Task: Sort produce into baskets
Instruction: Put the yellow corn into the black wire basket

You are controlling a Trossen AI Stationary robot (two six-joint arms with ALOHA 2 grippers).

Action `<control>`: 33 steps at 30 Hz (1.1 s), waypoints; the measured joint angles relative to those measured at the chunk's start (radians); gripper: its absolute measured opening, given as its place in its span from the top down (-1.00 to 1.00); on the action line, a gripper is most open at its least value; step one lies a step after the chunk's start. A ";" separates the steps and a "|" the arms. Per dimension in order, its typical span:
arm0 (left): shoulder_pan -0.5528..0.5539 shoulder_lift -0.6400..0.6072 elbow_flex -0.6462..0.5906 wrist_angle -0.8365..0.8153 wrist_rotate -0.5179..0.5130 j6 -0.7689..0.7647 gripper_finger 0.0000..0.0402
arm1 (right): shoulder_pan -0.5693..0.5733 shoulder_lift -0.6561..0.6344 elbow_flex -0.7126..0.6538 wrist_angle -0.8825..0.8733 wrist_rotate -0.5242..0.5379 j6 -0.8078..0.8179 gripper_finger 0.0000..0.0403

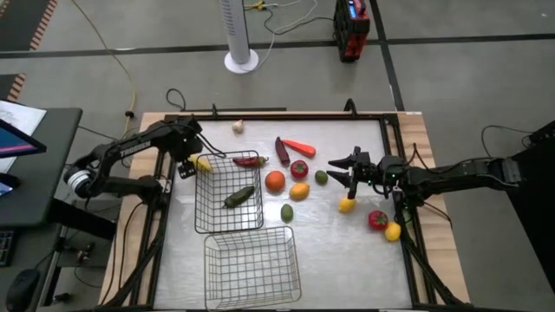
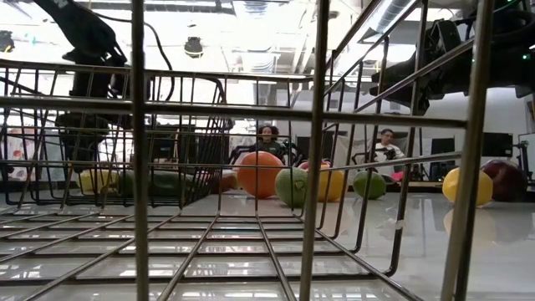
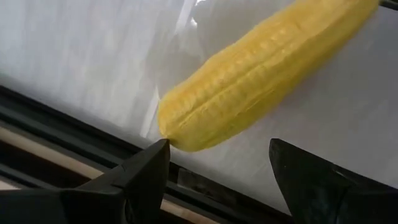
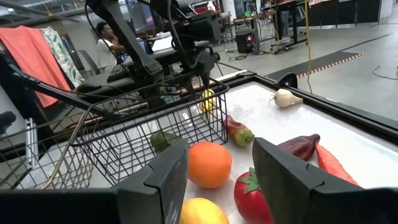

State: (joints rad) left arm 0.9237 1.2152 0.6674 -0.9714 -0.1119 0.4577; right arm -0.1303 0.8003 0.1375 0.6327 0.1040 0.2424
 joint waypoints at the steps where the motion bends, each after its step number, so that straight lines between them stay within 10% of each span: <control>1: 0.003 0.005 0.000 0.008 0.002 0.005 -0.31 | 0.000 0.000 0.000 0.000 0.000 0.000 -0.03; 33: 0.001 0.014 -0.090 0.137 0.108 0.473 -0.04 | 0.000 0.000 0.000 0.000 -0.027 0.014 -0.03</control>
State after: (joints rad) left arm 0.9248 1.2291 0.5771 -0.8340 -0.0035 0.9306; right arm -0.1303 0.8002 0.1375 0.6327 0.0765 0.2562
